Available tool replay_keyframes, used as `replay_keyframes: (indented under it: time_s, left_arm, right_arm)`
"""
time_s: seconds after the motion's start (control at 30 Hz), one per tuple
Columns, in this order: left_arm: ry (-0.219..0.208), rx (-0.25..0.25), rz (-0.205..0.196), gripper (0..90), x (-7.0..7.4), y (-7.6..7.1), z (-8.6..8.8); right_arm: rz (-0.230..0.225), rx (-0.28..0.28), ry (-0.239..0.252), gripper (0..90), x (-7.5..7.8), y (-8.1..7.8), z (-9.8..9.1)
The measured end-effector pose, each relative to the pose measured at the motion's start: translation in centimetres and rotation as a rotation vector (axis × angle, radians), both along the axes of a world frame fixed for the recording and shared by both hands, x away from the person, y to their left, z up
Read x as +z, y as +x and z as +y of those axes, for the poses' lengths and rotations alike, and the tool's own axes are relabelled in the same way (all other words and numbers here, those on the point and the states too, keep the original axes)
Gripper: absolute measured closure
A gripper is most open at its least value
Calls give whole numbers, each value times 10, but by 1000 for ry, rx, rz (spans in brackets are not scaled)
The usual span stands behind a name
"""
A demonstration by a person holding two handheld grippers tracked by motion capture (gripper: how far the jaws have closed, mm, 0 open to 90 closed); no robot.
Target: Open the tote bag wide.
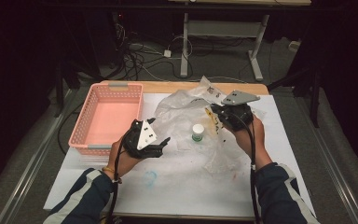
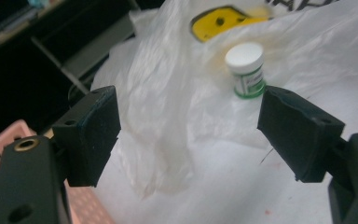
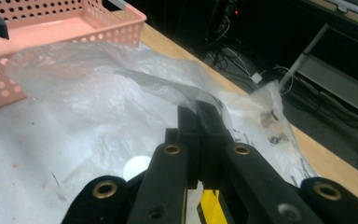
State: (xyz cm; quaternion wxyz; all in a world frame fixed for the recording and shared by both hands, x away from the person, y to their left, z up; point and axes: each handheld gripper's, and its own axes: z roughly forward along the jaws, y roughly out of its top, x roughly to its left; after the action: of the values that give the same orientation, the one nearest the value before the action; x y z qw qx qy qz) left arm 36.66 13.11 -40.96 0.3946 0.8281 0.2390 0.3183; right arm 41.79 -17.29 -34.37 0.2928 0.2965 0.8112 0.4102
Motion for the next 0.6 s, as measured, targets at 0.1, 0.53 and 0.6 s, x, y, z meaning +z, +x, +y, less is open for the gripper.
replay_keyframes:
  time_s: [0.1,0.53,0.6]
  left_arm:
    - [-4,46,37,204,-4,8,0]
    - [9,-2,249,786,-20,30,-18]
    - [8,-25,236,827,-19,28,-18]
  right_arm:
    - [14,-18,12,900,-6,1,-8]
    - [36,-21,54,862,-19,-3,-34]
    - [39,-22,54,813,-20,-3,-35]
